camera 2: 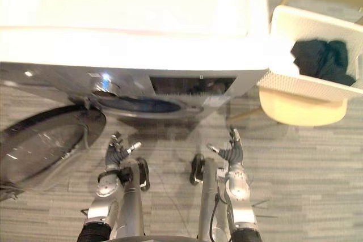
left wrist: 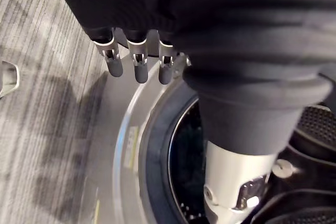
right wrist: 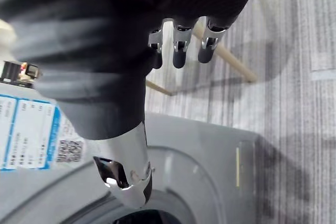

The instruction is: Pick up the laundry basket with both hands and put the clothes into the washing machine.

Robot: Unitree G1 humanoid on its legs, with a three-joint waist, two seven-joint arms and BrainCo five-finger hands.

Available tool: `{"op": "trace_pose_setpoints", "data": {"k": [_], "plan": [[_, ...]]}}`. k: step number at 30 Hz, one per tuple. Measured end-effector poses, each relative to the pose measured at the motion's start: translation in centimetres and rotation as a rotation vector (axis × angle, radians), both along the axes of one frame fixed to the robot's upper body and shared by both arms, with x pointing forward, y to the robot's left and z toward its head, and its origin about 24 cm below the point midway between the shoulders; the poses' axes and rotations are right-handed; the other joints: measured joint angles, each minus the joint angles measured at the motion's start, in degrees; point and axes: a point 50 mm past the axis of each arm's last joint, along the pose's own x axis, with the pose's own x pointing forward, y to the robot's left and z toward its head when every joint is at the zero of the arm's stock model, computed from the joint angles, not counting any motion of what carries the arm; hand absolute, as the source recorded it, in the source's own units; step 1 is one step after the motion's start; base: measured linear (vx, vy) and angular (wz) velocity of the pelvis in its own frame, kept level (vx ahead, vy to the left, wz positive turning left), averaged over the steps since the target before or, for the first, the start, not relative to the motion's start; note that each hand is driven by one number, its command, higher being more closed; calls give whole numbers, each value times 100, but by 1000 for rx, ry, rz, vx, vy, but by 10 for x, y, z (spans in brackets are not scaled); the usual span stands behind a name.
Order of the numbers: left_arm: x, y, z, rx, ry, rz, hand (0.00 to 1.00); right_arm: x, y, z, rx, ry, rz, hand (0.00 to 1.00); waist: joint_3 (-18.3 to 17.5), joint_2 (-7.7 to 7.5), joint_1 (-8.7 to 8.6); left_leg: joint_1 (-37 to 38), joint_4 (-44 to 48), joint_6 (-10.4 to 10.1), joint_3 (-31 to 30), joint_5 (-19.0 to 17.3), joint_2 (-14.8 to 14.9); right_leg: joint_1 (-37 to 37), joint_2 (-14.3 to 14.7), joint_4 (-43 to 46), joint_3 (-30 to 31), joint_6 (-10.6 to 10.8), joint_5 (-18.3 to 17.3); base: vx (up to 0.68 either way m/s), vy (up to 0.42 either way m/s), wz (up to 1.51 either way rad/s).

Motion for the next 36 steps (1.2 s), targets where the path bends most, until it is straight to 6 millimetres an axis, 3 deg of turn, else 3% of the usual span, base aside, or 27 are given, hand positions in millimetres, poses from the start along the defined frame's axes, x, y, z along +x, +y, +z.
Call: {"op": "trace_pose_setpoints", "data": {"k": [5, 8, 13, 16, 18, 19, 20, 21, 23, 24, 26, 27, 28, 29, 30, 31, 32, 33, 34, 35, 36], "plan": [[-36, 8, -41, 83, 247, -96, 0, -35, -16, -49, 21, 272, -48, 0, -602, 236, -33, 1350, -1768, 16, 438, 623, -197, 1209, 213, -1843, 135, 159, 756, 147, 76, -22], [-48, 19, -51, 132, 323, -134, 0, -47, -32, -62, 5, 366, -89, 0, -667, 333, -32, 1937, -2406, 9, 708, 818, -310, 1792, 365, -2820, 349, 214, 1271, 143, 82, -45], [-54, 28, -55, 194, 371, -188, 0, -50, -47, -64, 11, 386, -151, 0, -700, 294, -185, 2540, -2653, 11, 1236, 818, -444, 2271, 449, -3589, 983, 306, 1749, 35, 61, -67], [-55, 30, -57, 222, 396, -213, 0, -38, -42, -60, 30, 356, -145, 0, -694, 245, -190, 2782, -2622, 23, 2170, 750, -442, 1912, 664, -3589, 1824, 297, 2140, -75, 22, -175], [-54, 32, -56, 229, 393, -212, 0, -30, -40, -57, 27, 336, -124, 0, -685, 239, -198, 2882, -2450, 72, 2765, 541, -365, 1649, 915, -3657, 1698, 149, 2553, -95, -66, -242], [-54, 39, -55, 247, 396, -210, 0, -26, -35, -56, 35, 327, -112, 0, -622, 69, -260, 3048, -2248, 131, 3298, 301, -367, 1643, 930, -3947, 1018, -232, 2387, -75, -114, -200], [-49, 39, -54, 250, 390, -209, 0, -24, -36, -55, 32, 324, -111, 0, -583, 170, -306, 3123, -2254, 113, 3522, 147, -325, 1600, 917, -3915, 409, -390, 2104, -97, -101, -256], [-49, 35, -55, 240, 389, -215, 0, -19, -37, -53, 28, 312, -111, 0, -578, 277, -356, 3261, -2372, 107, 4006, 122, -232, 1527, 797, -3795, -769, -573, 1530, -78, -88, -233], [-49, 37, -55, 245, 398, -216, 0, -16, -37, -51, 32, 301, -121, 0, -549, 207, -396, 3613, -2244, -92, 5075, 4, -196, 1406, 354, -3115, -2734, -983, 1213, 15, -111, -296], [-50, 40, -56, 252, 409, -215, 0, -19, -40, -52, 31, 307, -131, 0, -552, 206, -411, 3801, -2243, -144, 5572, 25, -224, 1408, 186, -2725, -3399, -1132, 1065, 93, -116, -257], [-50, 41, -56, 253, 408, -215, 0, -23, -44, -53, 30, 315, -154, 0, -551, 206, -515, 3998, -2301, -221, 5813, -4, -298, 1365, -14, -2287, -3896, -1118, 1037, 147, -130, -198], [-49, 41, -55, 256, 406, -216, 0, -26, -45, -54, 31, 321, -163, 0, -548, 210, -555, 4066, -2285, -317, 5815, -73, -323, 1291, -44, -2069, -3902, -1043, 1132, 242, -155, -186], [-48, 42, -56, 258, 411, -216, 0, -30, -47, -56, 32, 332, -171, 0, -542, 236, -577, 4153, -2181, -488, 5867, -182, -286, 1084, -16, -1706, -3654, -1116, 1117, 341, -163, -160], [-44, 42, -56, 254, 419, -223, 0, -40, -48, -61, 34, 362, -176, 0, -536, 253, -678, 4201, -1756, -503, 5972, -248, -135, 911, 11, -1331, -3400, -1077, 834, 354, -154, -132], [-43, 40, -56, 249, 415, -227, 0, -45, -48, -63, 36, 379, -178, 0, -529, 265, -682, 4200, -1383, -466, 5944, -265, -7, 889, 78, -1265, -3291, -1061, 763, 338, -134, -114], [-43, 38, -56, 240, 414, -232, 0, -51, -48, -66, 39, 406, -179, 0, -511, 310, -652, 4145, -451, -258, 5793, -253, 449, 906, 290, -1294, -3042, -1078, 693, 231, -84, -123], [-46, 36, -57, 231, 421, -231, 0, -50, -44, -68, 43, 418, -165, 0, -453, 400, -627, 3903, 810, 448, 5214, -36, 1031, 1047, 600, -1475, -2784, -1124, 655, 216, -76, -144], [-48, 33, -58, 220, 422, -227, 0, -47, -42, -68, 42, 415, -153, 0, -410, 464, -582, 3597, 1444, 724, 4576, 9, 1223, 1142, 802, -1614, -2574, -1125, 662, 204, -57, -160], [-50, 29, -59, 205, 420, -227, 0, -42, -39, -67, 32, 411, -124, 0, -351, 547, -492, 2984, 1994, 492, 3396, -211, 1108, 1285, 1017, -1797, -2294, -1070, 675, 190, -47, -162], [-51, 26, -60, 185, 413, -214, 0, -38, -33, -68, 28, 427, -88, 0, -284, 528, -402, 2304, 2266, 237, 2323, -449, 747, 1524, 1173, -2118, -1992, -1016, 695, 182, -37, -158], [-52, 25, -60, 180, 410, -211, 0, -35, -28, -69, 29, 430, -67, 0, -238, 473, -294, 1985, 2210, 311, 1928, -504, 540, 1754, 1199, -2349, -1916, -936, 752, 185, -10, -141]]}}
